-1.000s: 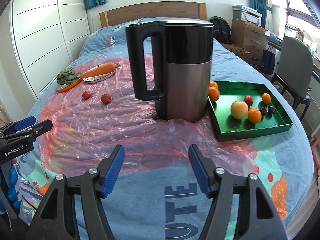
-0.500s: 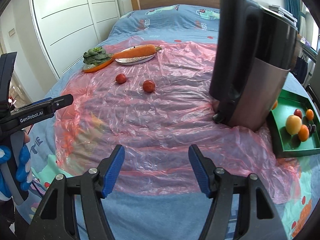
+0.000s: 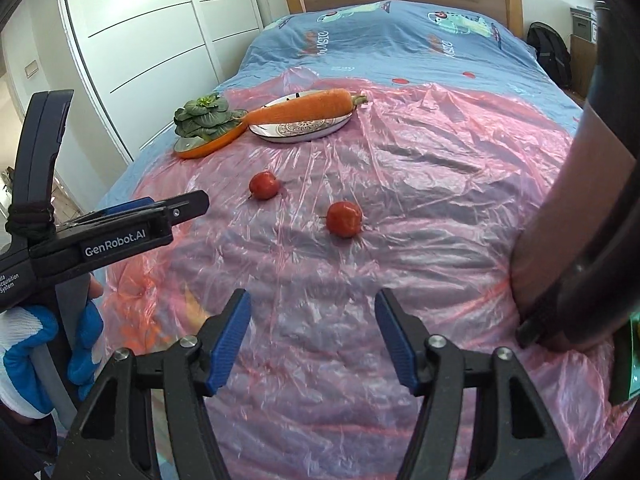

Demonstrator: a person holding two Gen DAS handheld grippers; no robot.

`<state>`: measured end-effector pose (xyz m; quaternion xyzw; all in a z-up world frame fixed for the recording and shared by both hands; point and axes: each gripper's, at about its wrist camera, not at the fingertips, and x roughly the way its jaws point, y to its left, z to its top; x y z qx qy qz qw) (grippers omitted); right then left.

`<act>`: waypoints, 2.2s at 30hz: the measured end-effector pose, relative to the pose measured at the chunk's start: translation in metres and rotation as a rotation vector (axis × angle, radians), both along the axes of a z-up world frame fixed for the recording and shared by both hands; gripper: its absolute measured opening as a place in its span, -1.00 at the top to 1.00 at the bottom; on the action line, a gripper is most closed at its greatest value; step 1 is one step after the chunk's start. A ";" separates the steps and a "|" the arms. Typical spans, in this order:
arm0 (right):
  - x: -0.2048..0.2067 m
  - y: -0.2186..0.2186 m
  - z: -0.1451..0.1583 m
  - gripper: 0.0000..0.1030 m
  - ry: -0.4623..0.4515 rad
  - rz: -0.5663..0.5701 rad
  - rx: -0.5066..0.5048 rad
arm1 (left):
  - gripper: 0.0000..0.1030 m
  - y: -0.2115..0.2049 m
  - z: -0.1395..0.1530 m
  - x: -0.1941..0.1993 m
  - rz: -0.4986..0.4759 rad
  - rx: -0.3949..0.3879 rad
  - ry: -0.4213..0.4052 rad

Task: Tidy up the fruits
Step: 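Grasp a red apple with the left tool while the right tool grasps another red apple, then carry both red apples over the green tray with both tools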

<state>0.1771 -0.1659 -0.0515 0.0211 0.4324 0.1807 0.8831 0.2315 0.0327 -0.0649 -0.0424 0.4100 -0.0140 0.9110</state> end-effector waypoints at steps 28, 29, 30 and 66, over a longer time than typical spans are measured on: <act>0.100 0.008 -0.055 -0.35 0.067 -0.028 0.077 | -0.06 -0.020 -0.062 0.093 -0.139 0.035 0.065; 0.100 0.009 -0.056 -0.34 0.067 -0.027 0.075 | -0.01 -0.020 -0.063 0.093 -0.141 0.036 0.067; 0.100 0.009 -0.057 -0.34 0.066 -0.025 0.072 | 0.02 -0.019 -0.064 0.094 -0.142 0.036 0.067; 0.062 0.019 0.007 -0.28 -0.044 0.059 0.099 | 0.43 -0.006 0.005 0.051 -0.086 0.021 -0.044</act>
